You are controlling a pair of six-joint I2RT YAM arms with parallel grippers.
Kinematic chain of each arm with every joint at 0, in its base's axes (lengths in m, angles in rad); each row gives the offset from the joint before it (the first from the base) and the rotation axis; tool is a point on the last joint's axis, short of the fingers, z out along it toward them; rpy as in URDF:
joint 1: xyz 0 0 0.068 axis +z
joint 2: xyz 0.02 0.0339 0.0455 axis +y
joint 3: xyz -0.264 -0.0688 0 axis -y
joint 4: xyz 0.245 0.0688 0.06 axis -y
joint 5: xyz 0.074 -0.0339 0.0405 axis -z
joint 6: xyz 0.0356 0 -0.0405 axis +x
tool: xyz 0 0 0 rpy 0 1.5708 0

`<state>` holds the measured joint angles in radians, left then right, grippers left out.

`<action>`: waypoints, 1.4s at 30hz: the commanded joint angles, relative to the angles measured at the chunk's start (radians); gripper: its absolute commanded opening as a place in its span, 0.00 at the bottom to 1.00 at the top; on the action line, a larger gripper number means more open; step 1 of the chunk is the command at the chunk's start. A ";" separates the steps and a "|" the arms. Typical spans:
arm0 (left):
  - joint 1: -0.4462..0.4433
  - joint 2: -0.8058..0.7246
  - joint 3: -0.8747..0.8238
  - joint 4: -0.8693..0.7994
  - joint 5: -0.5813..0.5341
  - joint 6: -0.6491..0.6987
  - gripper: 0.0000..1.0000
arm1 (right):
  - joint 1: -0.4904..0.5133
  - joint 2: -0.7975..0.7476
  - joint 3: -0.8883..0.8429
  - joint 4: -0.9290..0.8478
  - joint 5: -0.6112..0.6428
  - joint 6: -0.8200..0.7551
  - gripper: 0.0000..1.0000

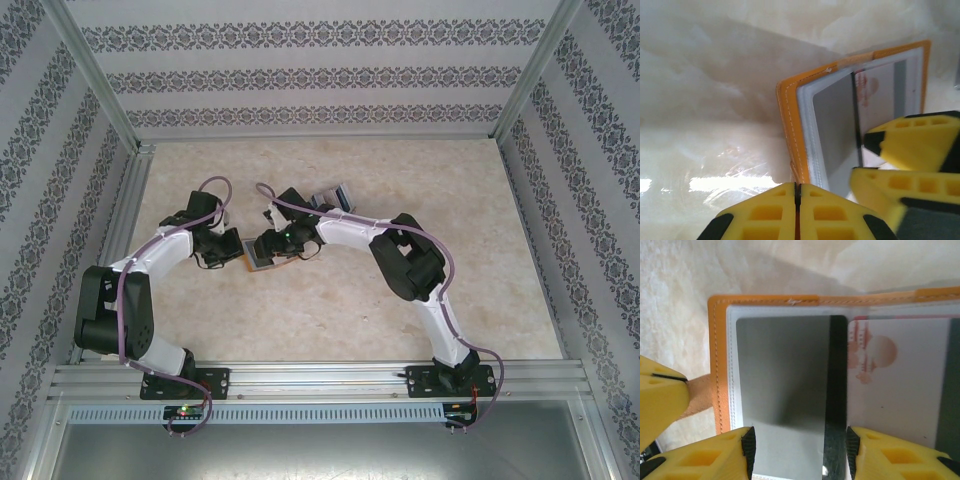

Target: Put the credit cards into the card holder

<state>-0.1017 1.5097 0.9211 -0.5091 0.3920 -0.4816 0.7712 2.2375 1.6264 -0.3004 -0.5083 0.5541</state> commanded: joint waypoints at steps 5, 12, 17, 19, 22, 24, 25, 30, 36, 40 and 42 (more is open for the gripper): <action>0.014 -0.016 0.104 0.002 0.087 -0.033 0.04 | 0.016 0.042 -0.002 -0.005 -0.078 0.007 0.55; 0.013 -0.010 0.130 0.030 0.161 -0.082 0.04 | 0.002 0.038 -0.101 0.314 -0.276 0.186 0.61; 0.013 -0.024 0.128 0.017 0.183 -0.097 0.05 | -0.039 0.005 -0.221 0.481 -0.248 0.281 0.66; 0.013 -0.038 0.125 0.008 0.179 -0.097 0.05 | -0.056 -0.024 -0.268 0.493 -0.192 0.284 0.67; 0.013 -0.038 0.130 -0.009 0.178 -0.096 0.05 | -0.062 -0.047 -0.295 0.510 -0.158 0.291 0.68; 0.013 -0.033 0.131 -0.008 0.187 -0.102 0.05 | -0.058 -0.052 -0.296 0.525 -0.156 0.299 0.68; 0.013 -0.031 0.129 -0.005 0.193 -0.108 0.05 | -0.056 -0.054 -0.297 0.529 -0.154 0.301 0.68; 0.013 -0.043 0.140 -0.012 0.201 -0.121 0.05 | -0.064 -0.028 -0.308 0.579 -0.169 0.339 0.69; 0.013 -0.050 0.148 -0.037 0.188 -0.118 0.05 | -0.071 -0.026 -0.342 0.624 -0.177 0.360 0.72; 0.013 -0.043 0.150 -0.038 0.181 -0.115 0.05 | -0.076 -0.040 -0.365 0.642 -0.179 0.362 0.72; 0.013 -0.037 0.154 -0.042 0.177 -0.111 0.05 | -0.078 -0.045 -0.370 0.648 -0.182 0.362 0.71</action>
<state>-0.0959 1.5024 1.0382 -0.5243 0.5499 -0.5854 0.7128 2.1826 1.2968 0.3809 -0.7425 0.9188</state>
